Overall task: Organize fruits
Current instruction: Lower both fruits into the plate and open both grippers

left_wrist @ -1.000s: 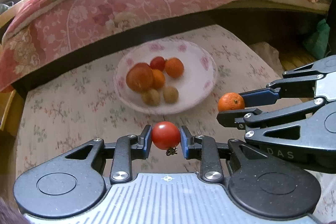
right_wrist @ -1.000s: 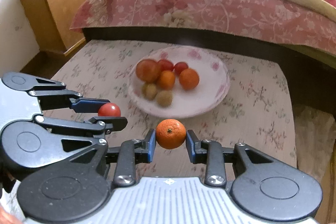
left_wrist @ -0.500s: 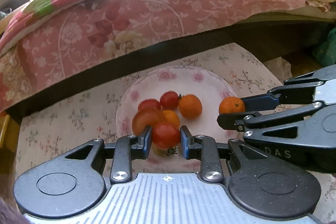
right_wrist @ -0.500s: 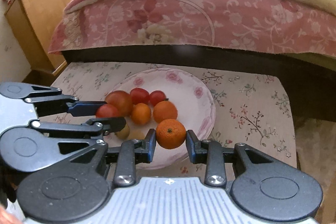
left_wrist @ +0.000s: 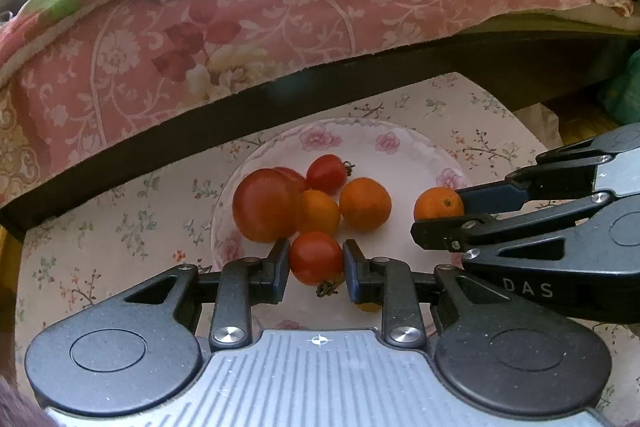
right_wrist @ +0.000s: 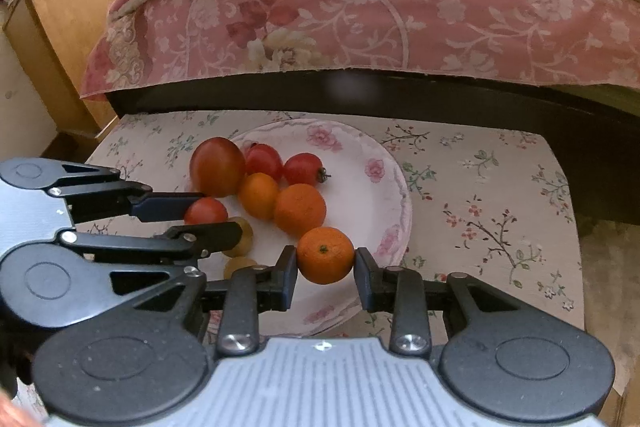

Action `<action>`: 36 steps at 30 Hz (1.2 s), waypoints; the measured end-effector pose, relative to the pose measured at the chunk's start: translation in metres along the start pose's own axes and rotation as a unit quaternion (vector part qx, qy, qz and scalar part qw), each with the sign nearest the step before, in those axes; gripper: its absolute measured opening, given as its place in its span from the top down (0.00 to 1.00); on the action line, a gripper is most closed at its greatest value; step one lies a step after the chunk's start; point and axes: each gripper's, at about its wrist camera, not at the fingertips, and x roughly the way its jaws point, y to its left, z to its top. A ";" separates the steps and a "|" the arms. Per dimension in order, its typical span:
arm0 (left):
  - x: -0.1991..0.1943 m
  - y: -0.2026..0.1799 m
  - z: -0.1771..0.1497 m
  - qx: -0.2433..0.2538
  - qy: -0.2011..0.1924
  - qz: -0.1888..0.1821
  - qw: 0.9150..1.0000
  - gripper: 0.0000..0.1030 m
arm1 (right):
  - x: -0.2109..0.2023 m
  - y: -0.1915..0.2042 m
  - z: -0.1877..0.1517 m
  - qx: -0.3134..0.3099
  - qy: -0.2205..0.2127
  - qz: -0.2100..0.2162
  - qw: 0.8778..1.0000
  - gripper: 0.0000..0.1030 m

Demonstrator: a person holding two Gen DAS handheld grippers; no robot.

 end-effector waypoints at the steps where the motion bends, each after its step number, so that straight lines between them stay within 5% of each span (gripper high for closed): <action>1: 0.001 0.001 0.000 -0.001 0.002 0.000 1.000 0.66 | 0.001 0.000 0.000 -0.001 0.001 0.000 1.000 0.68; 11: 0.002 0.002 -0.002 -0.007 0.008 0.008 1.000 0.60 | 0.002 0.000 -0.001 -0.006 -0.002 -0.002 1.000 0.67; 25: -0.014 0.002 -0.008 -0.004 -0.004 0.029 1.000 0.31 | -0.017 0.000 -0.003 0.003 -0.024 -0.020 0.999 0.61; 36: -0.048 -0.006 -0.021 -0.012 -0.022 0.043 0.999 0.19 | -0.051 0.008 -0.021 0.009 -0.032 -0.033 0.999 0.60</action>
